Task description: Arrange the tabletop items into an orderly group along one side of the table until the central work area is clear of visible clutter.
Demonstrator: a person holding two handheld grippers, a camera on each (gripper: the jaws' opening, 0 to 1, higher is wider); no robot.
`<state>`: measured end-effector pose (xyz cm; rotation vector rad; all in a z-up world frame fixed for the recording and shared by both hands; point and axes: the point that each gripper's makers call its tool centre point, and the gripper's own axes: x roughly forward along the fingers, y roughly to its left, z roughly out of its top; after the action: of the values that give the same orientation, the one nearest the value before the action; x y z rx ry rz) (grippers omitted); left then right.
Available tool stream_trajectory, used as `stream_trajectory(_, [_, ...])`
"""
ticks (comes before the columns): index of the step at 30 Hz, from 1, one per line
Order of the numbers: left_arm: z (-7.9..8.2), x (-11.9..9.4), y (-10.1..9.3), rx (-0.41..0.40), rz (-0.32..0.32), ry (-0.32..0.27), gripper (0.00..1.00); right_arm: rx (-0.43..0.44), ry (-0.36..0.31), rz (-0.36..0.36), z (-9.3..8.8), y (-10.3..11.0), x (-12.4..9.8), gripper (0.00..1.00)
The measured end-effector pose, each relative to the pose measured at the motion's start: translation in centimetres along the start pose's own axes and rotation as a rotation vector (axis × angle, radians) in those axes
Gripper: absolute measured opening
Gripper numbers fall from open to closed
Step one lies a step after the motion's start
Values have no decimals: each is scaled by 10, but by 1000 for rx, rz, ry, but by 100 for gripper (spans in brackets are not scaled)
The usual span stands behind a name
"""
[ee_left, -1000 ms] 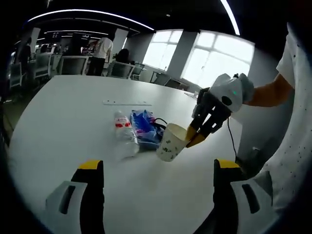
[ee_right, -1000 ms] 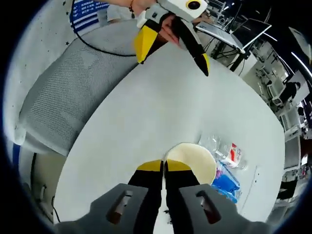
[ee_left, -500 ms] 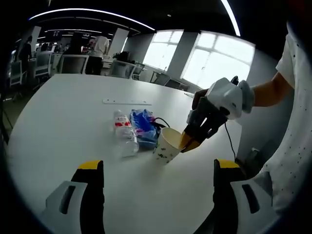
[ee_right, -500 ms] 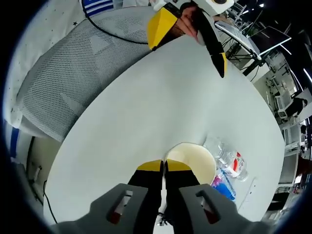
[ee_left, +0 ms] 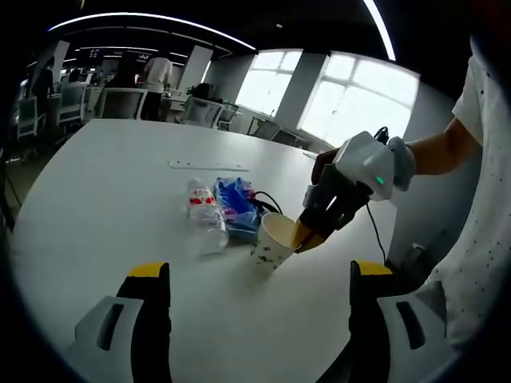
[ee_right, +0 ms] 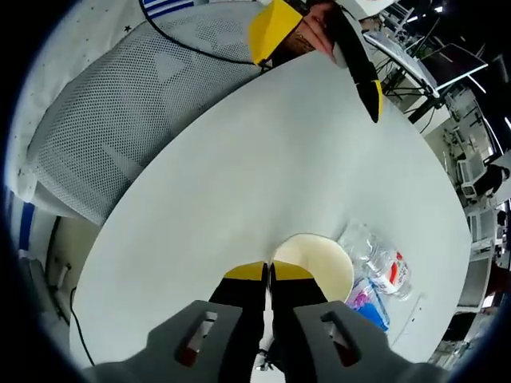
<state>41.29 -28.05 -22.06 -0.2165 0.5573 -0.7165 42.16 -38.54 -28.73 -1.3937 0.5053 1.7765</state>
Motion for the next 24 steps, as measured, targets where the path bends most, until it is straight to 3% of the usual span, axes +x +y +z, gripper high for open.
stream_trajectory(17, [0, 1, 0, -4, -1, -2, 95, 27, -14, 19, 2, 2, 6, 0])
stream_trajectory(24, [-1, 0, 0, -5, -2, -3, 95, 39, -16, 11, 3, 0, 6, 6])
